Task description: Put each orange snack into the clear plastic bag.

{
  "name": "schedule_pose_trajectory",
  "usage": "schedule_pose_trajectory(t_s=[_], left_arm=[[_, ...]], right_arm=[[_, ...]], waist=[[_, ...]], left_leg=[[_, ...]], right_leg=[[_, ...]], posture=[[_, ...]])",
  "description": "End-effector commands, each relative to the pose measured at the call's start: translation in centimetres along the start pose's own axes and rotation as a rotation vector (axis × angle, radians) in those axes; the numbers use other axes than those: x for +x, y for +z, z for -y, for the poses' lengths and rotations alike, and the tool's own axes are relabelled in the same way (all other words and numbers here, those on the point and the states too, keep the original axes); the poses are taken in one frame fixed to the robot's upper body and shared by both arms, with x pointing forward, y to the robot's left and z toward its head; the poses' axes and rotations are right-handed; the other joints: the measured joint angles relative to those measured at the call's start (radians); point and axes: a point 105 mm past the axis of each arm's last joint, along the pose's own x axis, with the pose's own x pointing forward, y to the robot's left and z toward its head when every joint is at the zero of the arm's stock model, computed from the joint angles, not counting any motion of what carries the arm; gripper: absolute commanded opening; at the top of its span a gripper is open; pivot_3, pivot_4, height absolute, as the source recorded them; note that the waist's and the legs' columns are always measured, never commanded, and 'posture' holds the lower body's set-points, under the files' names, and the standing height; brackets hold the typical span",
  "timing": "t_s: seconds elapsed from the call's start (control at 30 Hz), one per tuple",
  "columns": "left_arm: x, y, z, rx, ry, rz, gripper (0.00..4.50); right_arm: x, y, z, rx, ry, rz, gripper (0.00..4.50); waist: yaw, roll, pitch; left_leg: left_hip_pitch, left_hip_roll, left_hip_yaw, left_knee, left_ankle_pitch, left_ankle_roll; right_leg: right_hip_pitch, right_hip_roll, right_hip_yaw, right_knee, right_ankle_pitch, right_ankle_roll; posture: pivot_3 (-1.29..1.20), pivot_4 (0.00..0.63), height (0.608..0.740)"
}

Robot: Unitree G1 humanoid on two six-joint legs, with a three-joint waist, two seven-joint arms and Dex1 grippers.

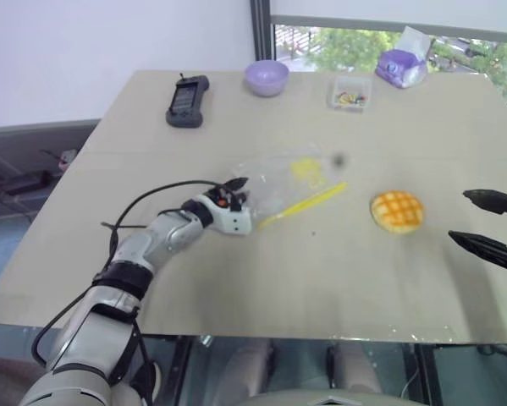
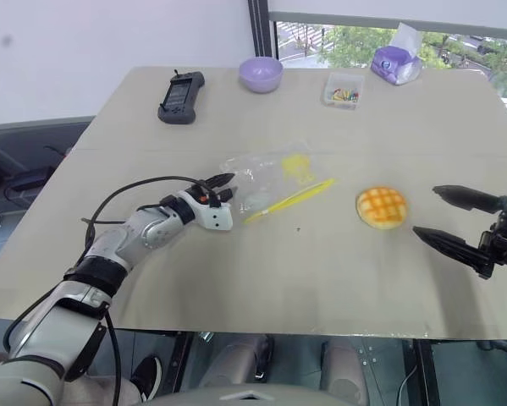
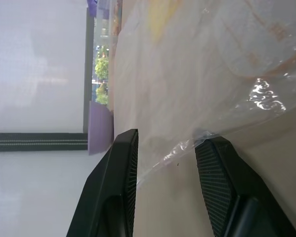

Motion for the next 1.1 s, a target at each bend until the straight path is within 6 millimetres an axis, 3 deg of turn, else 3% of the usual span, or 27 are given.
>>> schedule_pose_trajectory(t_s=[0.03, 0.07, 0.17, 0.4, 0.47, 0.57, 0.7, 0.93, 1.1], left_arm=[[-0.2, 0.2, 1.5, 0.000, -0.038, -0.010, 1.34], [-0.2, 0.3, 1.4, 0.004, -0.028, -0.006, 1.16], [0.2, 0.6, 0.9, 0.008, -0.007, 0.001, 0.01], [0.4, 0.8, 1.0, -0.018, -0.012, 0.007, 0.01], [0.6, 1.2, 0.8, -0.197, 0.000, 0.011, 0.01], [0.8, 1.7, -0.3, -0.612, 0.043, -0.017, 0.01], [0.1, 4.9, -1.0, -1.028, -0.074, 0.084, 0.01], [-1.8, 8.8, -2.5, -1.432, -0.279, 0.214, 0.01], [-2.4, 9.8, -3.9, -1.590, -0.333, 0.252, 0.01]], right_arm=[[0.1, 0.7, 0.0, -0.040, -0.003, 0.026, 4.50], [0.2, 0.8, 0.1, -0.041, -0.003, 0.027, 4.50], [0.3, 0.8, 0.2, -0.042, -0.004, 0.028, 4.50], [0.3, 0.9, 0.2, -0.044, -0.010, 0.029, 4.50], [0.5, 0.9, 0.1, -0.045, -0.012, 0.027, 4.50], [1.3, 0.5, -0.1, -0.050, -0.032, -0.009, 4.50], [2.7, -1.4, 0.2, -0.105, -0.090, -0.164, 4.50], [5.3, -4.3, 1.9, -0.330, -0.142, -0.391, 4.50], [7.5, -4.9, 3.1, -0.597, -0.122, -0.455, 4.50]], waist=[[0.000, 0.001, -0.001], [0.000, 0.002, -0.002], [0.003, 0.006, -0.005], [0.003, 0.008, -0.007], [0.003, 0.008, -0.007], [-0.002, 0.007, -0.007], [-0.008, 0.006, -0.006], [-0.036, 0.002, -0.003], [-0.040, 0.000, -0.002]], left_leg=[[0.000, 0.000, 0.000, 0.000, 0.000, 0.000], [0.000, 0.000, 0.000, 0.000, 0.000, 0.000], [0.001, 0.000, 0.000, 0.000, 0.000, 0.000], [0.001, -0.001, 0.000, 0.000, 0.000, 0.000], [0.001, -0.001, 0.000, 0.000, 0.000, 0.000], [0.000, 0.000, 0.000, 0.000, 0.000, 0.000], [-0.004, 0.001, 0.000, 0.001, 0.000, 0.000], [-0.006, 0.001, -0.001, 0.002, 0.001, -0.002], [-0.005, 0.001, -0.001, 0.001, 0.003, -0.004]], right_leg=[[0.000, 0.000, 0.000, 0.000, 0.000, 0.000], [0.000, 0.000, 0.000, 0.000, 0.000, 0.000], [0.001, 0.000, 0.000, 0.000, 0.000, 0.000], [0.002, -0.001, 0.000, 0.000, 0.000, 0.000], [0.002, -0.001, 0.000, 0.000, 0.000, 0.000], [0.001, -0.002, 0.000, 0.000, 0.000, 0.000], [-0.002, -0.002, 0.000, -0.001, 0.000, 0.000], [-0.005, 0.000, 0.000, 0.000, 0.000, 0.000], [-0.005, 0.001, 0.000, 0.000, 0.000, 0.000]], posture=[[0.00, 0.150, 0.740], [0.00, 0.150, 0.740], [0.00, 0.150, 0.740], [0.00, 0.150, 0.740], [0.00, 0.150, 0.740], [0.00, 0.150, 0.740], [0.00, 0.150, 0.740], [0.00, 0.150, 0.740], [0.00, 0.150, 0.740]])
